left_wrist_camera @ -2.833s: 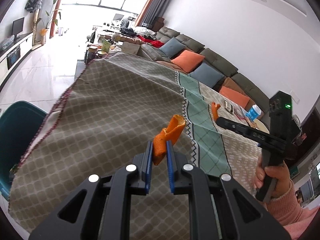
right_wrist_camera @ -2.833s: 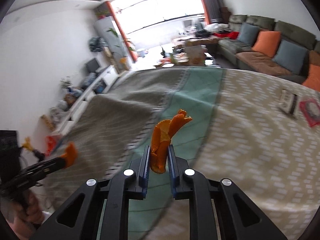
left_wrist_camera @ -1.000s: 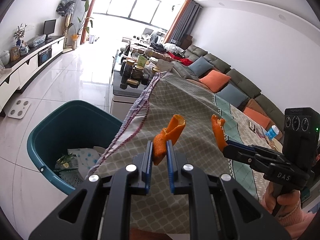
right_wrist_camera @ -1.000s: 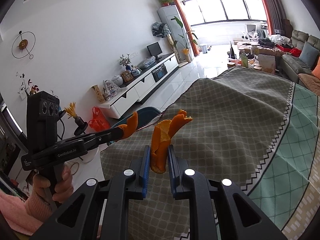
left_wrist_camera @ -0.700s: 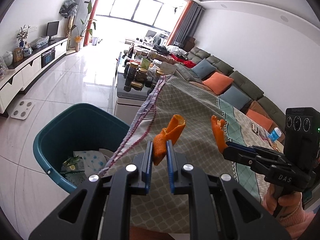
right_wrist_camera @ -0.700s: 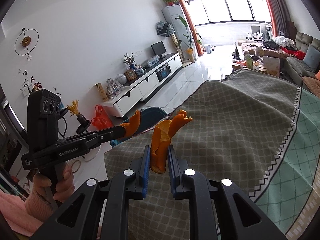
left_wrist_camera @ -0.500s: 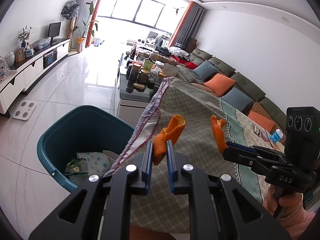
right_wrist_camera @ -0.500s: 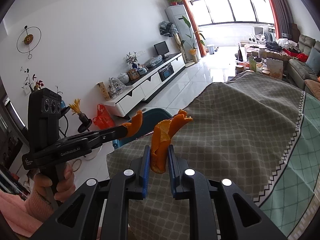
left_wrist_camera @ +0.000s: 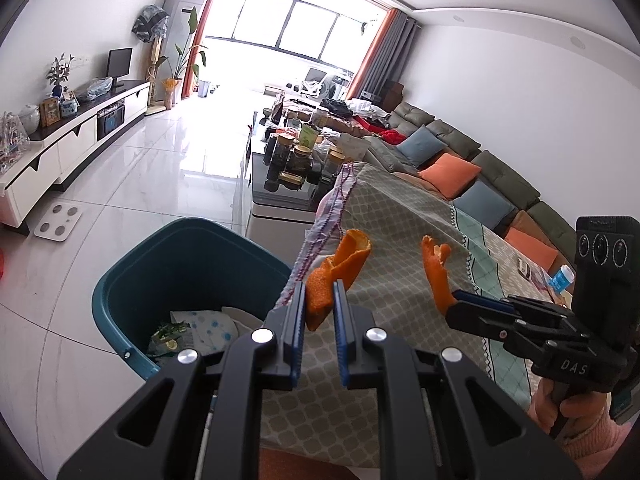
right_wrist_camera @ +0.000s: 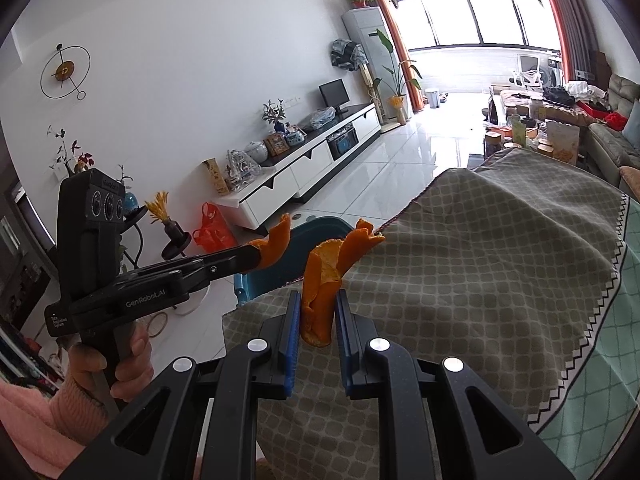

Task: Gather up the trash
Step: 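Lift both orange peels and carry them over the teal bin with both tools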

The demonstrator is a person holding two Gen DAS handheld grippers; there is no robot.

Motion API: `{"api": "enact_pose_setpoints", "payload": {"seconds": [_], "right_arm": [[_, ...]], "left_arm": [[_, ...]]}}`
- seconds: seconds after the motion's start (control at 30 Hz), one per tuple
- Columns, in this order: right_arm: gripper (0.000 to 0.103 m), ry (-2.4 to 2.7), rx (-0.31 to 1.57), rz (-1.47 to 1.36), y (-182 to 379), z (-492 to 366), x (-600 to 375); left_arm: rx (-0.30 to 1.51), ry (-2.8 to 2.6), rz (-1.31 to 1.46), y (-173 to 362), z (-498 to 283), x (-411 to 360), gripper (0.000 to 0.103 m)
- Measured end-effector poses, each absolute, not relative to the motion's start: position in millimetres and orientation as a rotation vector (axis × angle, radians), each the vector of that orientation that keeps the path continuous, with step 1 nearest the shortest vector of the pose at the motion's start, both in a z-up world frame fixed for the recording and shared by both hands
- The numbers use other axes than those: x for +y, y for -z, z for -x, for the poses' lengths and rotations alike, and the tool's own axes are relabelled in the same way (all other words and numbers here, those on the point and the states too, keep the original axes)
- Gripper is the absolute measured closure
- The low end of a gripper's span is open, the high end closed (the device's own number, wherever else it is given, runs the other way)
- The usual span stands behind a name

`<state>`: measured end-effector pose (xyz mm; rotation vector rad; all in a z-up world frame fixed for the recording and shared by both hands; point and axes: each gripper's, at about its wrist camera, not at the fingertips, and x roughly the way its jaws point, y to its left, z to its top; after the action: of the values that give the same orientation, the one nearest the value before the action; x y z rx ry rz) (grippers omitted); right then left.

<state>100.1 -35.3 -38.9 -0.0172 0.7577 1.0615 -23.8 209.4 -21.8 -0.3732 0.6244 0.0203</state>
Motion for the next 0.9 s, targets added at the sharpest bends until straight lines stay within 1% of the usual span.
{"api": "enact_pose_setpoints", "payload": {"seconds": [0.9], "right_arm": [[0.086, -1.112, 0.766, 0.06, 40, -98, 0]], "left_arm": [[0.622, -0.085, 0.375, 26, 24, 220, 0.089]]}}
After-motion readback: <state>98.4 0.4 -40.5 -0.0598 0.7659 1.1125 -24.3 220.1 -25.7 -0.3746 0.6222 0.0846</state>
